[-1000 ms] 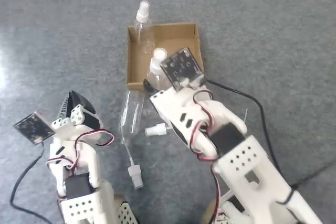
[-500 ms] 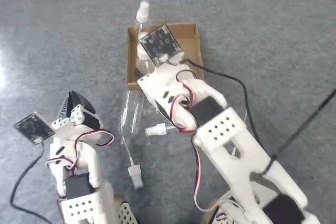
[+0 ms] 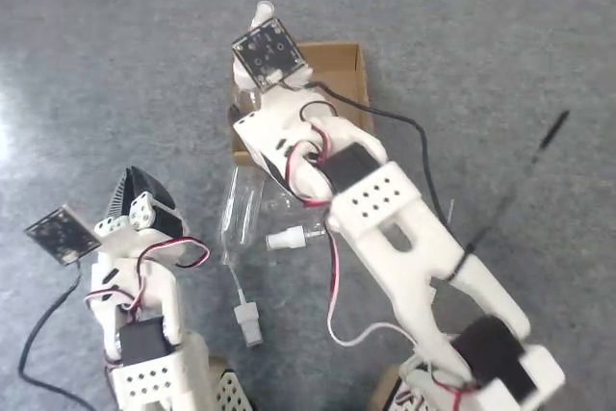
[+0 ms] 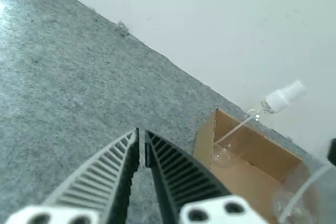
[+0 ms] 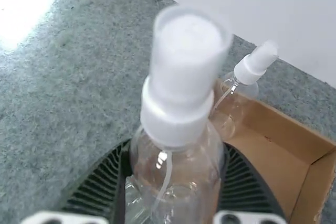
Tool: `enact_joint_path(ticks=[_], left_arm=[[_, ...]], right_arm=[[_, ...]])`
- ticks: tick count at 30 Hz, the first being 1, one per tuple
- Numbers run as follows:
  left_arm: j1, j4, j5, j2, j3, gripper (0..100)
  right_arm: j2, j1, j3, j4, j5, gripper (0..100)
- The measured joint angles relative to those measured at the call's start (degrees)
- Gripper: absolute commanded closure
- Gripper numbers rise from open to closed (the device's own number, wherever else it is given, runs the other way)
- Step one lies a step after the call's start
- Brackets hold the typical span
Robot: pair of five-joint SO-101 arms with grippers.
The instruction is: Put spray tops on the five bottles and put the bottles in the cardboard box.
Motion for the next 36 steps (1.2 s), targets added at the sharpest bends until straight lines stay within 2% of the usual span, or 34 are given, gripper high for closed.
enact_joint_path(ticks=[10,16,36], left_arm=[[0.0,0.0,0.0,0.0,0.0,98],[0.0,0.0,0.0,0.0,0.0,98],[0.0,0.0,0.0,0.0,0.0,98]], right_arm=[[11.16,2.11,-8.18,-1.05,-1.76,88.7],[14.68,4.31,-8.35,-6.68,-6.33,88.7],[29.54,4.75,-8.35,-29.45,-6.59,88.6]])
